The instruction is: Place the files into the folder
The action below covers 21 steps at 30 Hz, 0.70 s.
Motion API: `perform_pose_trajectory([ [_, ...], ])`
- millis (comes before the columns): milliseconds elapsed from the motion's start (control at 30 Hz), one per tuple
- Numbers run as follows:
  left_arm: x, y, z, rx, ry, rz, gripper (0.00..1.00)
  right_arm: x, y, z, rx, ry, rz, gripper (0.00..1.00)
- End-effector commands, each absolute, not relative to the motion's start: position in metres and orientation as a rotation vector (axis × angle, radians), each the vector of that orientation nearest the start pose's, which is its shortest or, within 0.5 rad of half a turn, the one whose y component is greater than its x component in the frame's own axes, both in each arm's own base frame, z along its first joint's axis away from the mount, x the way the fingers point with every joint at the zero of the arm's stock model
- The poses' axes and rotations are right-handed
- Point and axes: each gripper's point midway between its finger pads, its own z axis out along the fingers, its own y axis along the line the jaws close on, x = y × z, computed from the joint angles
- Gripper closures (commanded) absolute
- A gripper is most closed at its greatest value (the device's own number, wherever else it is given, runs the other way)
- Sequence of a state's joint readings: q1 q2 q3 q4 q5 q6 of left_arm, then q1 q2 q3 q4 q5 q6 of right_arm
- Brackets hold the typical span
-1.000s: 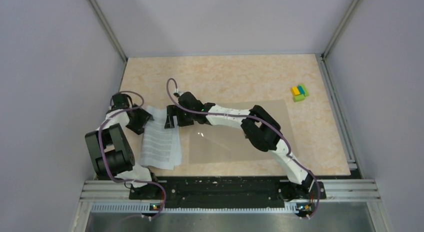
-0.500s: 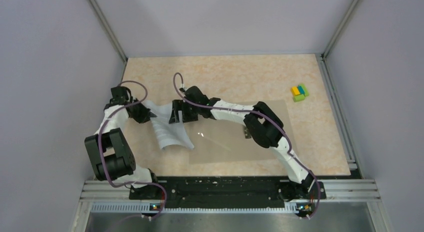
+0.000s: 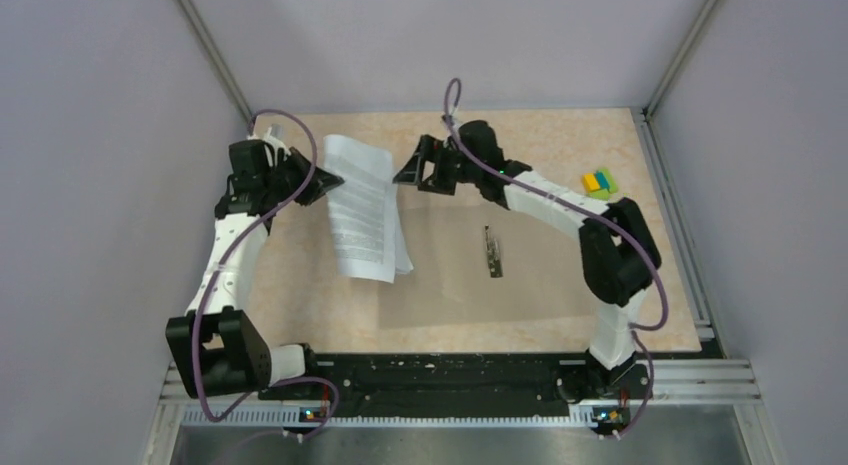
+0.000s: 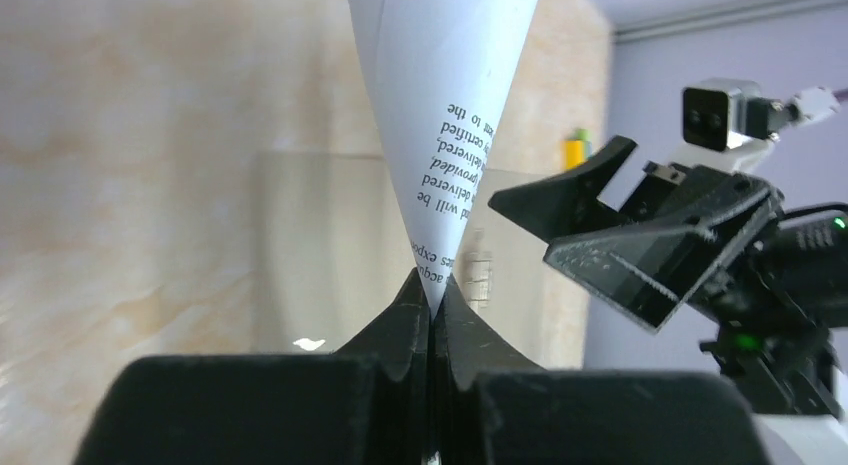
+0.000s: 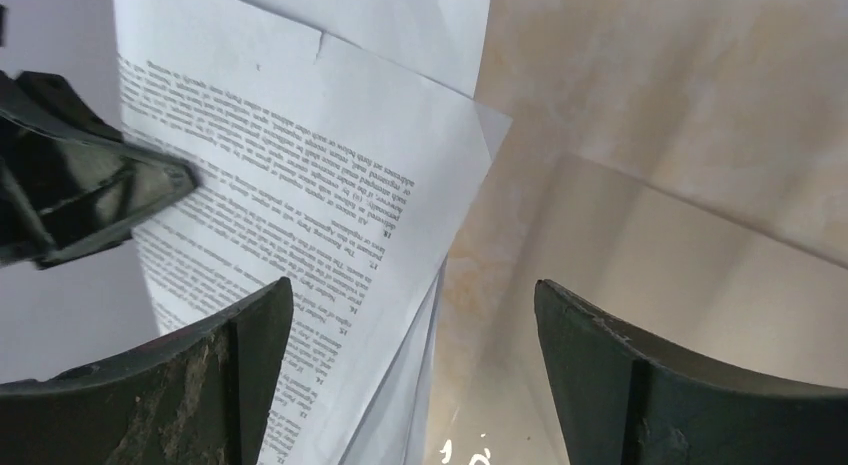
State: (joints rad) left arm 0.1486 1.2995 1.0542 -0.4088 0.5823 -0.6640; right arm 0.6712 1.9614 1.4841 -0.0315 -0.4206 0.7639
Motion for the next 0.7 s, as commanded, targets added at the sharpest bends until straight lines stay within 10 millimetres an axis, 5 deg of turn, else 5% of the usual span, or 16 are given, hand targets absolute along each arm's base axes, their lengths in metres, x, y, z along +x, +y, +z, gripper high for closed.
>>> perform_pose_trajectory([
  [0, 0.367, -0.108, 0.325, -0.286, 1.890, -1.137, 1.00, 0.362, 0.389, 0.276, -0.191, 1.987, 1.484, 0.09],
  [267, 0.350, -0.147, 0.411, -0.079, 1.666, -1.371, 1.00, 0.343, 0.349, 0.351, -0.207, 1.779, 1.498, 0.02],
  [467, 0.341, -0.161, 0.434, -0.020, 1.595, -1.464, 1.00, 0.328, 0.341, 0.370, -0.243, 1.721, 1.514, 0.02],
  [667, 0.339, -0.172, 0.432, -0.001, 1.596, -1.506, 1.00, 0.309, 0.333, 0.376, -0.264, 1.694, 1.540, 0.10],
])
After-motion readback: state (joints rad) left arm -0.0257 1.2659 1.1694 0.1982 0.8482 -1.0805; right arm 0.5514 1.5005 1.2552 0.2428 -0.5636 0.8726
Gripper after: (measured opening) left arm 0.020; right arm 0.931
